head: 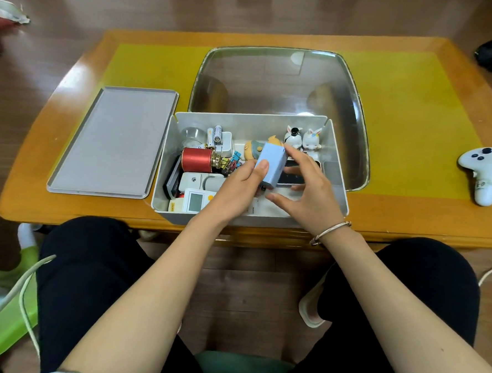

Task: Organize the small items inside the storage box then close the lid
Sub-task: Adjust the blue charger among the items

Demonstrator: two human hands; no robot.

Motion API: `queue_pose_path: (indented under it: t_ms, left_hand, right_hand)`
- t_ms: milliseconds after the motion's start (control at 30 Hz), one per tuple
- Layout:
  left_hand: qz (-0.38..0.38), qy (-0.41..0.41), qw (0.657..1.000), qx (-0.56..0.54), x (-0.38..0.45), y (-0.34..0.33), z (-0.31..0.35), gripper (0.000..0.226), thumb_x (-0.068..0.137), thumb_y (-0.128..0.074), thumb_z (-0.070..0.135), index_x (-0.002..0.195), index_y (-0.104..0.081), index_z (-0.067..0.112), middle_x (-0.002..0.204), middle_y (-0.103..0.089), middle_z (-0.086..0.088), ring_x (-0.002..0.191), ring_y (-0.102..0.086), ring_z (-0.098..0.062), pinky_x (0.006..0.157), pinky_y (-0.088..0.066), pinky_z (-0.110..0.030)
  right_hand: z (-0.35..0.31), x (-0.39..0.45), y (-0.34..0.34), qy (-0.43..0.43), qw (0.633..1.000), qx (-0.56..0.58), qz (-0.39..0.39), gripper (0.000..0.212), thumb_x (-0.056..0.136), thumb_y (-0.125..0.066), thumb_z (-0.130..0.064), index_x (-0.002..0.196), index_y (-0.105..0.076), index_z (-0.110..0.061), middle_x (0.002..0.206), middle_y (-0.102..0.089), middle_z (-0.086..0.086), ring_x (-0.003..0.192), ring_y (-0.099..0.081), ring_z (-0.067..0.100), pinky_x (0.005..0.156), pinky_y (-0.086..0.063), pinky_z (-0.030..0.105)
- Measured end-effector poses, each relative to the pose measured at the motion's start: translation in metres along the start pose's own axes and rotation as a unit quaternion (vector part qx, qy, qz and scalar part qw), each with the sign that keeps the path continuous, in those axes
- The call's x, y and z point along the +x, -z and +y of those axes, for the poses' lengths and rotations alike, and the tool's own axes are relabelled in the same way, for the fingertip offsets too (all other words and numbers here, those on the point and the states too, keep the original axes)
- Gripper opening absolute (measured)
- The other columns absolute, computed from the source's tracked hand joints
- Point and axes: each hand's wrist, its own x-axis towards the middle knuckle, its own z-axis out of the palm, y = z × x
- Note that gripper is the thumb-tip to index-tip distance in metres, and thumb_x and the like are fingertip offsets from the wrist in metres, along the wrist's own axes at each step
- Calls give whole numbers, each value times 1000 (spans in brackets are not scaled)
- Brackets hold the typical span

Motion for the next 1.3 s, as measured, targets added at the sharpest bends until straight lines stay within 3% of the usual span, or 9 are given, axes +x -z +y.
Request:
queue_pose_path:
  t_ms: [100, 200, 400, 500, 567, 733, 1000, 1167, 1300]
  left_hand:
    - [-50, 4, 998, 40, -3, 1, 1, 36, 102, -29, 43, 82, -52, 25, 69, -54, 3, 65, -48, -6, 66, -37, -24]
    - [-55, -1, 998, 41, -1, 1, 4, 36, 101, -33, 44, 88, -59, 24, 83, -57, 3, 76, -50, -7, 73, -40, -29]
    - [-51, -12, 999, -1, 2, 1, 3, 32, 96, -53, 33, 123, -57, 16, 82, -56, 3, 75, -53, -6, 74, -45, -28]
    - [-51, 5, 998, 21, 3, 1, 0, 25, 97, -53, 28, 116, -55, 13, 84, -55, -7, 81, -56, -20, 78, -46, -35]
    - [-56, 17, 997, 58, 4, 2, -2, 24, 97, -52, 28, 109, -54, 7, 83, -53, -7, 76, -49, -16, 72, -41, -32]
    - [-79, 41, 993, 83, 10, -3, 1, 18, 96, -53, 29, 93, -46, 13, 76, -52, 4, 72, -48, -13, 68, -39, -32]
    - [-188, 39, 964, 184, 29, -29, 7, 34, 96, -51, 32, 124, -38, 18, 88, -66, -8, 77, -59, -18, 62, -42, -31]
    - [-220, 67, 947, 225, 38, -35, 0, 27, 95, -52, 29, 119, -42, 20, 94, -63, -7, 75, -55, -16, 64, -42, -32]
    - [-240, 83, 940, 229, 40, -37, -2, 29, 95, -51, 28, 121, -41, 18, 98, -64, -9, 83, -56, -21, 73, -44, -36]
  right_hand:
    - [0, 1, 0, 14, 999, -23, 35, 77, 73, -77, -34, 138, -40, -18, 129, -51, 2, 100, -52, 3, 77, -48, 8]
    - [-1, 0, 0, 31, 997, -26, 59, 74, 71, -79, -31, 133, -46, -11, 127, -53, 9, 109, -51, 9, 78, -45, 2]
    - [-4, -2, 3, 44, 997, -57, 37, 69, 72, -80, -20, 133, -50, -10, 133, -54, 8, 119, -51, 16, 89, -51, 27]
    - [-5, -1, 6, 0, 999, -10, -32, 70, 75, -77, -20, 137, -45, -14, 131, -55, 1, 109, -57, 9, 89, -51, 19]
    - [-3, 1, 17, -60, 997, 51, -19, 56, 85, -67, -21, 136, -46, -18, 119, -59, -7, 97, -60, 7, 83, -47, 9]
    - [20, 2, 52, -103, 981, -95, 134, 30, 94, -50, -13, 122, -58, -18, 113, -64, 0, 111, -50, 24, 95, -39, 41]
    - [31, -6, 39, -164, 976, -113, 88, 32, 93, -49, -8, 123, -56, -13, 135, -48, 6, 127, -39, 25, 104, -25, 29]
    - [30, -3, 39, -203, 974, -100, 30, 34, 92, -49, -3, 124, -56, -13, 139, -43, 8, 130, -37, 25, 108, -27, 32]
    - [27, 0, 45, -209, 966, -118, 95, 23, 90, -56, -9, 109, -67, -15, 131, -49, 6, 122, -42, 25, 103, -32, 34]
